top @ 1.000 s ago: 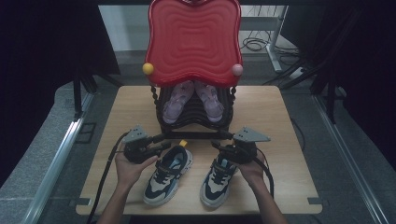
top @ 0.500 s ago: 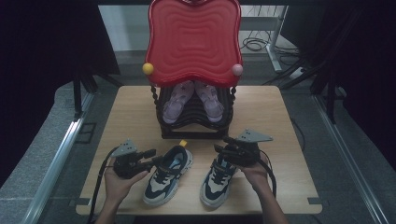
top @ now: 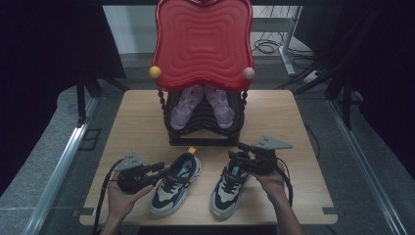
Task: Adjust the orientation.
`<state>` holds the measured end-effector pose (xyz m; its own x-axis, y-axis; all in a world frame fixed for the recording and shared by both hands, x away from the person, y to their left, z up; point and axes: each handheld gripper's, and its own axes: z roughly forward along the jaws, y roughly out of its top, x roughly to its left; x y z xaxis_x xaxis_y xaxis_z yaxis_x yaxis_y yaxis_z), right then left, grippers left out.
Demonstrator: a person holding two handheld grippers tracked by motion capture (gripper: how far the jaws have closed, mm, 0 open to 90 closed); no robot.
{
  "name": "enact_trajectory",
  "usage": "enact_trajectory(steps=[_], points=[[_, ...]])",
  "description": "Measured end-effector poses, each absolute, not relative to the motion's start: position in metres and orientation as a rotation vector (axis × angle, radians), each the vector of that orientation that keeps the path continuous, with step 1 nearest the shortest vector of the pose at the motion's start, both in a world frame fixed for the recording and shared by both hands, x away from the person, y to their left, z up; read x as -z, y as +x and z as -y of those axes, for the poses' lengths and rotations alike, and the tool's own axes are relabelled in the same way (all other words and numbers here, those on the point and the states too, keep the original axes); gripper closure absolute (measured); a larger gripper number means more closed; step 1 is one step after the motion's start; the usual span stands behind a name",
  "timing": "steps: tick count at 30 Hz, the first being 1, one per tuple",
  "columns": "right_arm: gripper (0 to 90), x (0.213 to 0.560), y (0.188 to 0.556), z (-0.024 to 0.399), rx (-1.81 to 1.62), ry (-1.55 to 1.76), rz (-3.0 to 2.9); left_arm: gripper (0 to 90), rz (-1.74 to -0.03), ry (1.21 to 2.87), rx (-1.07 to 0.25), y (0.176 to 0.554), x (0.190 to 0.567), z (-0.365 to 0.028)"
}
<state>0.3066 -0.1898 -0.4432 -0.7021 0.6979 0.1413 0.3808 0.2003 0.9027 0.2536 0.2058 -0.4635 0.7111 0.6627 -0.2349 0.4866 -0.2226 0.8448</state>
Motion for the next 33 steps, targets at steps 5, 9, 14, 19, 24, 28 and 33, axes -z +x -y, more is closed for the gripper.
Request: enact_trajectory(steps=[5, 9, 14, 19, 24, 28, 33], points=[[48.1, 0.444, 0.308, 0.193, -1.503, 1.043, -2.161, 75.4, -0.866, 1.899, -0.184, 0.246, 0.462, -0.202], [48.1, 0.443, 0.306, 0.195, -1.498, 1.034, -2.154, 86.3, -0.852, 1.907, -0.192, 0.240, 0.461, -0.194], [48.1, 0.439, 0.306, 0.199, -1.494, 1.035, -2.132, 89.9, -0.821, 1.955, -0.161, 0.235, 0.464, -0.178], [48.1, 0.439, 0.307, 0.203, -1.492, 1.049, -2.120, 90.0, -0.814, 2.008, -0.134, 0.232, 0.472, -0.167], [48.1, 0.440, 0.307, 0.205, -1.489, 1.066, -2.116, 90.0, -0.835, 2.079, -0.101, 0.226, 0.486, -0.155], [48.0, 0.441, 0.307, 0.204, -1.484, 1.064, -2.118, 90.0, -0.850, 2.108, -0.087, 0.225, 0.495, -0.149], [47.9, 0.443, 0.308, 0.203, -1.472, 1.066, -2.127, 90.0, -0.845, 2.148, -0.089, 0.223, 0.503, -0.143]])
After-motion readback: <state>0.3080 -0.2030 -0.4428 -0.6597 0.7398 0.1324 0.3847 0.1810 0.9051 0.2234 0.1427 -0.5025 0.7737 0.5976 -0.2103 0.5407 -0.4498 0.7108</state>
